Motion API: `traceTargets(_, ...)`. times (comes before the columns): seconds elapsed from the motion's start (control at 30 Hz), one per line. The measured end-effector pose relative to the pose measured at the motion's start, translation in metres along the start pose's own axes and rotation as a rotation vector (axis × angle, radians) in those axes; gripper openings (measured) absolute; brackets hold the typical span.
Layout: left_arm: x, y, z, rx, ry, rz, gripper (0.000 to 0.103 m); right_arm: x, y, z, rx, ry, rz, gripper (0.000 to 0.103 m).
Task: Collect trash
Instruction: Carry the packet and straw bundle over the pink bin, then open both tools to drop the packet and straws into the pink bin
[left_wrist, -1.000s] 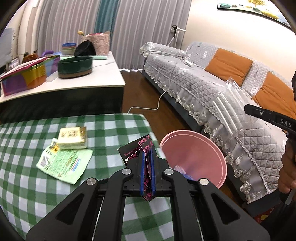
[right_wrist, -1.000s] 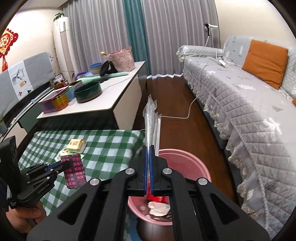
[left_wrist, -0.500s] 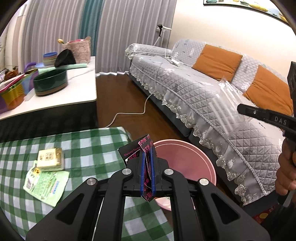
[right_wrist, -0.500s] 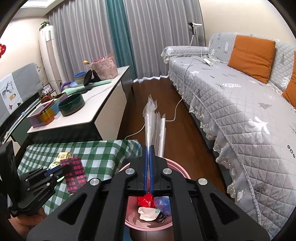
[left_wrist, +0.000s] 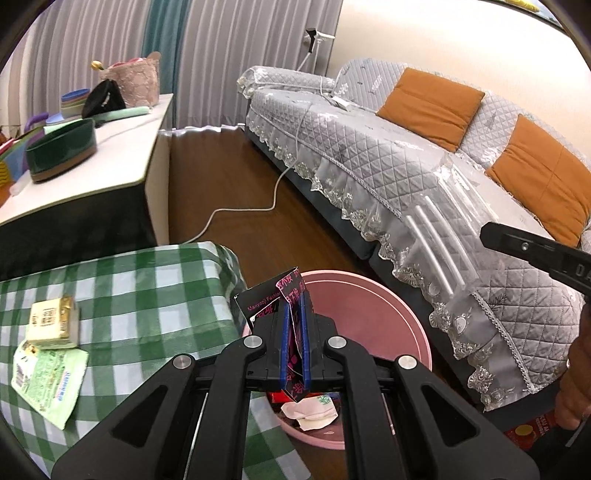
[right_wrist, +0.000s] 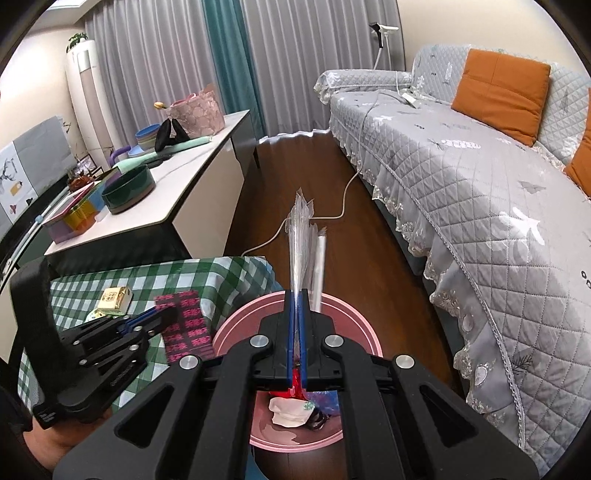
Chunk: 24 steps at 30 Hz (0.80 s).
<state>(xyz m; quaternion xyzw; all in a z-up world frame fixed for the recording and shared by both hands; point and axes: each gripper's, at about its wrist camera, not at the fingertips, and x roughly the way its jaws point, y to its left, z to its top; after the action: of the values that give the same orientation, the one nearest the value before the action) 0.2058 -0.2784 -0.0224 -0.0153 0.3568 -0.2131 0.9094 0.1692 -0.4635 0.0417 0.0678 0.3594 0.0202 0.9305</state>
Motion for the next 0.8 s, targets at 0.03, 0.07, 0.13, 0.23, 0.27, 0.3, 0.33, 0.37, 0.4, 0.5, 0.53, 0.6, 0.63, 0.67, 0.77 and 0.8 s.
traceTargets(0.03, 0.003, -0.001, 0.0, 0.001, 0.004, 0.0, 0.005, 0.001, 0.0, -0.001, -0.001, 0.004, -0.001, 0.002)
traceTargets(0.07, 0.006, -0.002, -0.001, 0.002, 0.008, -0.002, 0.005, 0.003, -0.001, -0.001, -0.001, 0.008, -0.002, 0.002)
traceTargets(0.13, 0.012, -0.003, -0.002, 0.002, 0.014, -0.005, 0.005, 0.006, -0.003, -0.003, -0.001, 0.016, -0.006, 0.002)
traceTargets(0.23, 0.022, -0.004, -0.003, -0.002, 0.026, -0.005, 0.005, 0.012, -0.006, -0.005, 0.007, 0.031, -0.013, 0.002)
traceTargets(0.27, 0.024, -0.005, -0.003, -0.003, 0.029, -0.006, 0.005, 0.014, -0.007, -0.006, 0.008, 0.038, -0.015, 0.002)
traceTargets(0.3, 0.026, -0.005, -0.002, -0.001, 0.032, -0.006, 0.005, 0.016, -0.007, -0.006, 0.007, 0.041, -0.017, 0.002)
traceTargets(0.33, 0.028, -0.006, -0.002, 0.002, 0.033, -0.006, 0.005, 0.017, -0.007, -0.007, 0.005, 0.046, -0.019, 0.002)
traceTargets(0.37, 0.028, -0.006, -0.001, 0.004, 0.033, -0.008, 0.005, 0.019, -0.006, -0.007, 0.004, 0.049, -0.02, 0.002)
traceTargets(0.4, 0.028, -0.007, 0.0, 0.006, 0.034, -0.012, 0.005, 0.02, -0.006, -0.007, 0.001, 0.052, -0.021, 0.002)
traceTargets(0.5, 0.028, -0.01, 0.002, 0.013, 0.037, -0.05, 0.009, 0.023, -0.005, -0.008, -0.007, 0.061, -0.04, 0.007)
traceTargets(0.53, 0.027, -0.01, 0.002, 0.013, 0.032, -0.058, 0.012, 0.025, -0.005, -0.008, -0.007, 0.067, -0.056, 0.018)
traceTargets(0.6, 0.024, -0.009, 0.001, 0.013, 0.029, -0.064, 0.039, 0.026, -0.007, -0.009, 0.0, 0.069, -0.068, 0.046)
traceTargets(0.63, 0.021, -0.007, 0.001, 0.011, 0.024, -0.06, 0.041, 0.025, -0.008, -0.008, 0.004, 0.064, -0.076, 0.052)
traceTargets(0.67, 0.019, -0.006, 0.0, 0.011, 0.023, -0.058, 0.041, 0.025, -0.008, -0.008, 0.004, 0.064, -0.08, 0.052)
traceTargets(0.77, 0.01, 0.0, -0.001, 0.008, 0.019, -0.047, 0.041, 0.021, -0.004, -0.006, 0.002, 0.052, -0.081, 0.052)
traceTargets(0.8, 0.006, 0.003, -0.001, 0.008, 0.016, -0.044, 0.041, 0.019, -0.003, -0.005, 0.002, 0.044, -0.079, 0.052)
